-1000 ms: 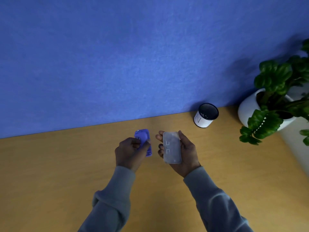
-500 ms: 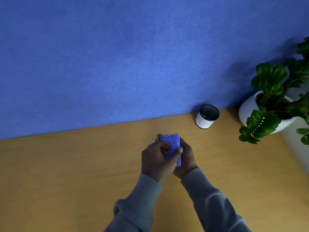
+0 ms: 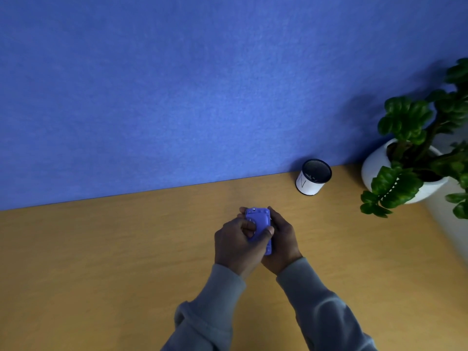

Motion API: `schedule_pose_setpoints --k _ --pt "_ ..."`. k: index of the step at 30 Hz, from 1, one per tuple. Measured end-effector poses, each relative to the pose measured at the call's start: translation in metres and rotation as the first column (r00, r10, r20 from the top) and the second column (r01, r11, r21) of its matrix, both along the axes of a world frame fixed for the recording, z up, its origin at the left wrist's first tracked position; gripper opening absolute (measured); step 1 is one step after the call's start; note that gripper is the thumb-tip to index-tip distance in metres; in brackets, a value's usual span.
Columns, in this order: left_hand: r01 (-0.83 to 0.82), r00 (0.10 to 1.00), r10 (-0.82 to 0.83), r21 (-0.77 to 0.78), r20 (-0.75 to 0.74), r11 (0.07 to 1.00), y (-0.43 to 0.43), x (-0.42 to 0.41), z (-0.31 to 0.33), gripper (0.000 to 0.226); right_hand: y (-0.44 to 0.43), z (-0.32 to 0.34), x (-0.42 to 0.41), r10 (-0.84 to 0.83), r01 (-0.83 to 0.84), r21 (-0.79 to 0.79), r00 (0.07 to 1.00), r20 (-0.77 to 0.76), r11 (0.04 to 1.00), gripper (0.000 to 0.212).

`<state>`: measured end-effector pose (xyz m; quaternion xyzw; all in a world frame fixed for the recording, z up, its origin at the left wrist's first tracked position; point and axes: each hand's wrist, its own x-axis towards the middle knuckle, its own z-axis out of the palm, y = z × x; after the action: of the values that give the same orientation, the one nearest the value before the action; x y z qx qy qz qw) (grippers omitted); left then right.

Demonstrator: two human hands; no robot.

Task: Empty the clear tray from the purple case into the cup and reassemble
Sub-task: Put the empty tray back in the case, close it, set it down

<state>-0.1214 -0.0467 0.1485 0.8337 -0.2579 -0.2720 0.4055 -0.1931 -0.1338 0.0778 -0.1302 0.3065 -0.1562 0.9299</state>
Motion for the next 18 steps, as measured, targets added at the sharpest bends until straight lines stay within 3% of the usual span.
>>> schedule_pose_setpoints --k 10,18 --pt "0.002 0.999 -0.002 -0.004 0.050 1.000 0.001 0.000 0.001 0.026 0.006 0.008 -0.002 -0.022 0.021 -0.028 0.999 -0.024 0.999 0.065" --pt "0.027 0.998 -0.023 -0.056 0.064 0.998 0.006 0.001 -0.006 0.034 0.013 0.012 -0.001 -0.096 0.095 -0.042 0.995 -0.008 0.995 0.056"
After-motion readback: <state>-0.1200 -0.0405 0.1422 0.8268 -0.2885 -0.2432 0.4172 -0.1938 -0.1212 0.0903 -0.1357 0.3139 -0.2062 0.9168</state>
